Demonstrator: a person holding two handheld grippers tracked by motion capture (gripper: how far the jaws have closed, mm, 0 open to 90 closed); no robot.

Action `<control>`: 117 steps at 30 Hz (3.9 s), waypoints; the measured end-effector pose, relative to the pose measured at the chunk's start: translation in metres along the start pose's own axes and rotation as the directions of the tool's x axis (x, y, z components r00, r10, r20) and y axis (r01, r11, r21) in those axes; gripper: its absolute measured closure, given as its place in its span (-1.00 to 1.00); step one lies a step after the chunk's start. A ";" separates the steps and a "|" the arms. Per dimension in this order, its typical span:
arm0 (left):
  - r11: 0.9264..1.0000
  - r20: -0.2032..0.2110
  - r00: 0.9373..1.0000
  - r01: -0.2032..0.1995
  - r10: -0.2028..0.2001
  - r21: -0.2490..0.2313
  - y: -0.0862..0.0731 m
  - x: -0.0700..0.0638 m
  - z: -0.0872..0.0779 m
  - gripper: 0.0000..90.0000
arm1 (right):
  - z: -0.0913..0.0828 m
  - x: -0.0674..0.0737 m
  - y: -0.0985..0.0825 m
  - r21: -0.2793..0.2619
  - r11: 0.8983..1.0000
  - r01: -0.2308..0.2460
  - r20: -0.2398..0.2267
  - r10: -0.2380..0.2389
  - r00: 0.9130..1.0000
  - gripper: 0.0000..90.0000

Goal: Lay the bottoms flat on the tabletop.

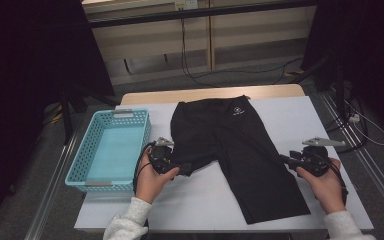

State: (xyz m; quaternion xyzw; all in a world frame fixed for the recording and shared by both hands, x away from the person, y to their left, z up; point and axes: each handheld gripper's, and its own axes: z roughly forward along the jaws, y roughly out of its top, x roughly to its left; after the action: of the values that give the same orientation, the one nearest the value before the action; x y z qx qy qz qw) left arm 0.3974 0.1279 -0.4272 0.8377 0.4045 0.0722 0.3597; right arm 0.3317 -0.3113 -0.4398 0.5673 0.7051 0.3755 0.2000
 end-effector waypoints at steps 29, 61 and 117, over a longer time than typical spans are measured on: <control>1.000 0.000 1.000 -0.006 0.006 -0.023 -0.002 -0.003 -0.003 -0.64 | 0.078 -0.025 0.043 0.061 0.996 -0.068 0.019 0.067 0.998 0.97; 0.997 -0.092 0.993 -0.070 0.067 -0.027 -0.016 0.010 0.013 -0.58 | 0.028 0.051 0.011 -0.008 0.988 0.154 -0.096 -0.154 0.983 -0.31; 0.984 0.025 1.000 -0.005 0.010 -0.178 0.002 0.003 -0.024 -0.35 | 0.037 0.105 0.013 -0.052 0.955 0.291 -0.245 -0.295 0.924 -0.52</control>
State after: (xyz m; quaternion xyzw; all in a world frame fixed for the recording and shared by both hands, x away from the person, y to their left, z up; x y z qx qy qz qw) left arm 0.3908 0.1425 -0.4084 0.8046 0.3886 0.0985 0.4381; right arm 0.3376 -0.1996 -0.4388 0.4022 0.7988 0.4148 0.1676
